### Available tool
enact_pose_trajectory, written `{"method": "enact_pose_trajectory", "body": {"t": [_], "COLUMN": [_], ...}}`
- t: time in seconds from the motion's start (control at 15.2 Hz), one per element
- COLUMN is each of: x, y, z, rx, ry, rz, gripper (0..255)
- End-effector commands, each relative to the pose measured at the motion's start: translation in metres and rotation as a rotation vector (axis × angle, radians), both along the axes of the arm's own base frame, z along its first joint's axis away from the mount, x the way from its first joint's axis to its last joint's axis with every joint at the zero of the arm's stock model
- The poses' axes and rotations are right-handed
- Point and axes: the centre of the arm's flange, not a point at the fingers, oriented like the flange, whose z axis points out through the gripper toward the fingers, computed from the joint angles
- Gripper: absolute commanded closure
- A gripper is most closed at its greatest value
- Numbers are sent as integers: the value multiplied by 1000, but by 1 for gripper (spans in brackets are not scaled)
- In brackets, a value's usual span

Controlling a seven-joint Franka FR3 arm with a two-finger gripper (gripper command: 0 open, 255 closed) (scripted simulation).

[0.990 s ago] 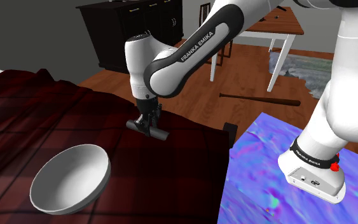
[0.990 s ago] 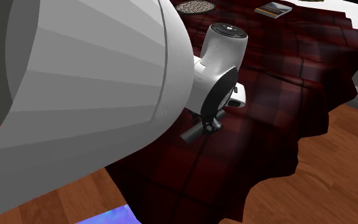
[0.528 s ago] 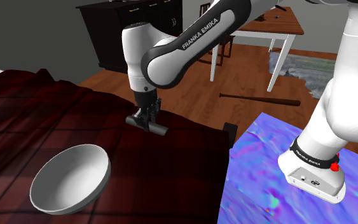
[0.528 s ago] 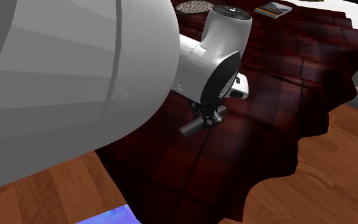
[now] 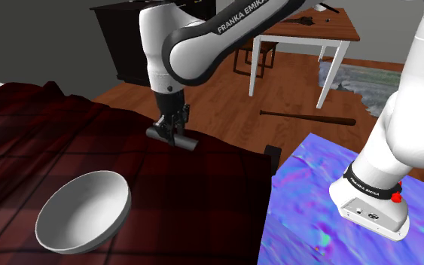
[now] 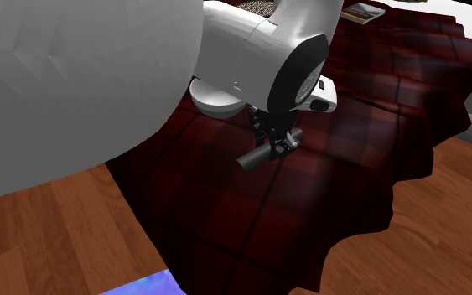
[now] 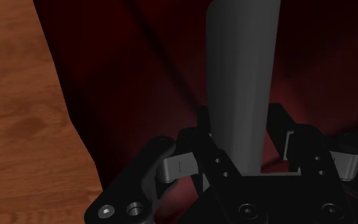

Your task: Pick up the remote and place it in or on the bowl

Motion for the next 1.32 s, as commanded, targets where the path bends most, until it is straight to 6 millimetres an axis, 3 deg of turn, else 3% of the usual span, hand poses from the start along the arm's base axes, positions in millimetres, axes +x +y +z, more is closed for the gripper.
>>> {"method": "enact_pose_trajectory", "body": {"t": [0.0,0.99,1.25], "x": [0,0,-9], "y": [1,1,53], "z": [9,85,83], "rx": [0,0,0], "ry": [0,0,0], "rz": [0,0,0], "gripper": [255,255,255]}}
